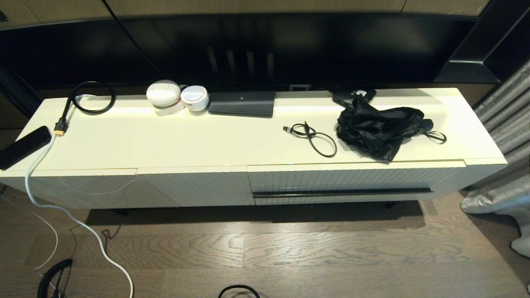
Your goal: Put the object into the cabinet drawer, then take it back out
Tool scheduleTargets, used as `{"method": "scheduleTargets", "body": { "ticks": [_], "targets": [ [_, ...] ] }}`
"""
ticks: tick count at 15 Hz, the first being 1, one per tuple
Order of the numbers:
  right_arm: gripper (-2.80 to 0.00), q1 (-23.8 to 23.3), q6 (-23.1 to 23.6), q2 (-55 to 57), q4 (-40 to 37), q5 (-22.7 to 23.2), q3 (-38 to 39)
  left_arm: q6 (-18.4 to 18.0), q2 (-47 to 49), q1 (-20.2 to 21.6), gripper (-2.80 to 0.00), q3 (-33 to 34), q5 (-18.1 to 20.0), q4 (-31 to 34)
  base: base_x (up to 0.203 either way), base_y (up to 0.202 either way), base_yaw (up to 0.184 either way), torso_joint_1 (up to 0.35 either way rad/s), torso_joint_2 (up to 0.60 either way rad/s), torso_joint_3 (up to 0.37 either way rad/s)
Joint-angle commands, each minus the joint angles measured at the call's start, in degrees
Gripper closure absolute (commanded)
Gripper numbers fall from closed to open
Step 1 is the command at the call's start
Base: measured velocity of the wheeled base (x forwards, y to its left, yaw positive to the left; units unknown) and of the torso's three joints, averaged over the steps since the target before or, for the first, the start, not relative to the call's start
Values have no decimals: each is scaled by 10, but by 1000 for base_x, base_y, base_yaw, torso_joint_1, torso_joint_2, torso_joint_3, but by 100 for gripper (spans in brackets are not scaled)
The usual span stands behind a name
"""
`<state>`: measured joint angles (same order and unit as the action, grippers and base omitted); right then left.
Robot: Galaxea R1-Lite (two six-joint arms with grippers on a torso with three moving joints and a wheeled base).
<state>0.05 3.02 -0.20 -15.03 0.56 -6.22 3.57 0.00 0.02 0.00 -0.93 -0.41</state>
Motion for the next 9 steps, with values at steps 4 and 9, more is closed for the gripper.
{"method": "scheduleTargets", "body": {
  "ticks": [4, 9],
  "targets": [
    [0, 0, -6, 0, 151, -2, 62, 0, 0, 1, 0, 0, 0, 0, 0, 0, 0, 0, 0, 0],
    [0, 0, -18, 0, 149, -2, 62, 0, 0, 0, 0, 1, 0, 0, 0, 0, 0, 0, 0, 0]
  ]
}}
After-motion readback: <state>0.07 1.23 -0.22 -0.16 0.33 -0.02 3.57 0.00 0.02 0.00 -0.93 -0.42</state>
